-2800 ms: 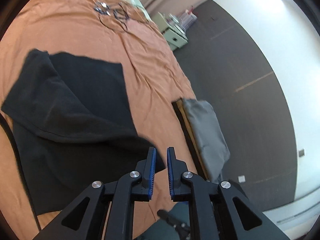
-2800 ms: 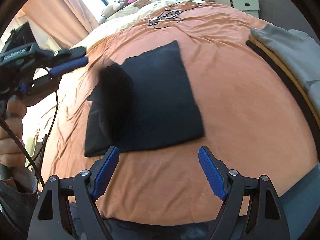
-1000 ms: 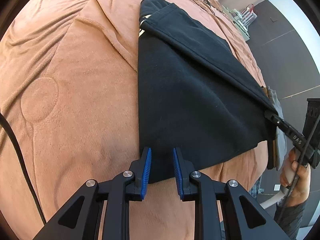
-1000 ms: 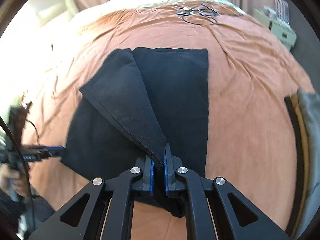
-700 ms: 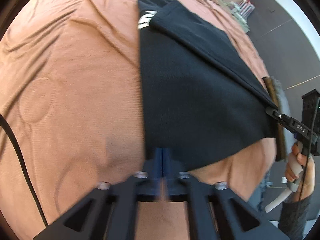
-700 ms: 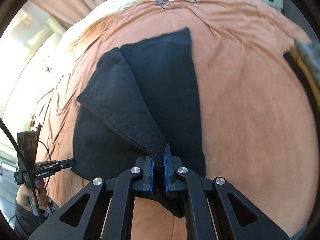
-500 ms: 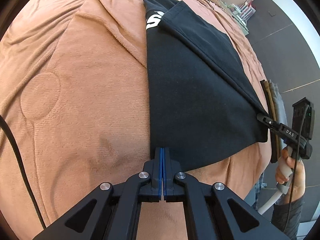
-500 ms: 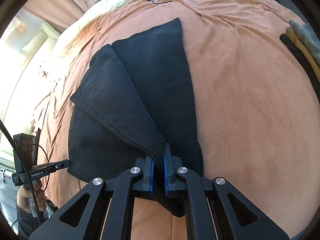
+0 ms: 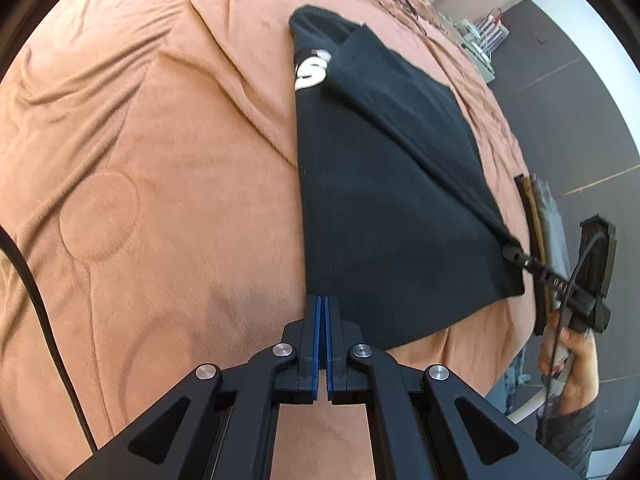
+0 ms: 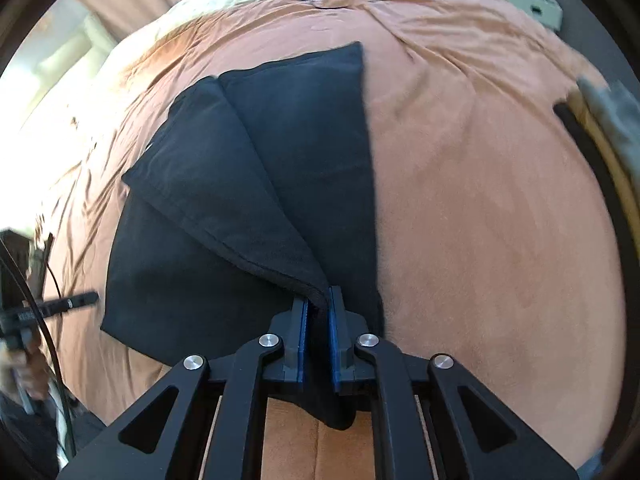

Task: Fold small clothes

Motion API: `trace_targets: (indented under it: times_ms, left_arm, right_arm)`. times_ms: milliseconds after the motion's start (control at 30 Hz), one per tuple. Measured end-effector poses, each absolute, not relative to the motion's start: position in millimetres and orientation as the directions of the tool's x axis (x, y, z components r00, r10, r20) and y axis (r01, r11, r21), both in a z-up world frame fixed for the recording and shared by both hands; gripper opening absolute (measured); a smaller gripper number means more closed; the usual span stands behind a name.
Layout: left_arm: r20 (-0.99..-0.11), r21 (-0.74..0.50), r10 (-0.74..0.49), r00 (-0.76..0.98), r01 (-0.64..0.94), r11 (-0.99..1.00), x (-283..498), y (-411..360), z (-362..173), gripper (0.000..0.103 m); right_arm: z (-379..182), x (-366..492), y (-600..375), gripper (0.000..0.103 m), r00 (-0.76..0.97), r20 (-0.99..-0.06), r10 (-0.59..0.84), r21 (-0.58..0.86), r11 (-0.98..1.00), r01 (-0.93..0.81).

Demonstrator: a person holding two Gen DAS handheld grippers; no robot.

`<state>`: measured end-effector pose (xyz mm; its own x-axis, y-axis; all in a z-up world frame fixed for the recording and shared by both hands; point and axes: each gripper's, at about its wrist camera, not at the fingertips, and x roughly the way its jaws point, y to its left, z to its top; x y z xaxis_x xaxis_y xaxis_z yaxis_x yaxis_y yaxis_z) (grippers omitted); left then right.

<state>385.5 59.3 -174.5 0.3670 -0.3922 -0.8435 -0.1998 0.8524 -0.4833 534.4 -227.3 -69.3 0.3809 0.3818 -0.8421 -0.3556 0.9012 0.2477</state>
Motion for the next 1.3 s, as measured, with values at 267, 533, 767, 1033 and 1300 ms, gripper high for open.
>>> trace_targets:
  times_ms: [267,533,767,1033,1300]
  left_arm:
    - [-0.839,-0.500,-0.406,0.361,-0.219,0.838,389.3,55.7,-178.4,0.000]
    - [-0.844,-0.489,-0.399,0.358,-0.209,0.847,398.8,48.2,-178.5,0.000]
    - [-0.847,-0.481,-0.385,0.366,-0.219,0.849,408.6,49.4,-179.4,0.000]
    - [-0.841,-0.491,-0.388,0.376,-0.231,0.840,425.1,54.1,-179.2,0.000]
    - [-0.835,-0.507,-0.400,0.378,-0.247,0.826,446.5,67.0,-183.8,0.000]
  right_arm:
    - [-66.2,533.0,-225.7,0.003,0.408,-0.835,0.368,0.214,0.902,-0.375]
    - [-73.0,529.5,-229.1,0.002,0.411,-0.855,0.317,0.164,0.916,-0.366]
    - [-41.5,519.5,-199.1,0.050,0.498,-0.845,0.196,-0.021,0.918,-0.396]
    - [-26.7,525.3,-140.4,0.057,0.483,-0.847,0.221,-0.057,0.867,-0.496]
    - [-44.2,547.9,-90.3,0.075,0.467,-0.858,0.214,-0.115,0.807,-0.580]
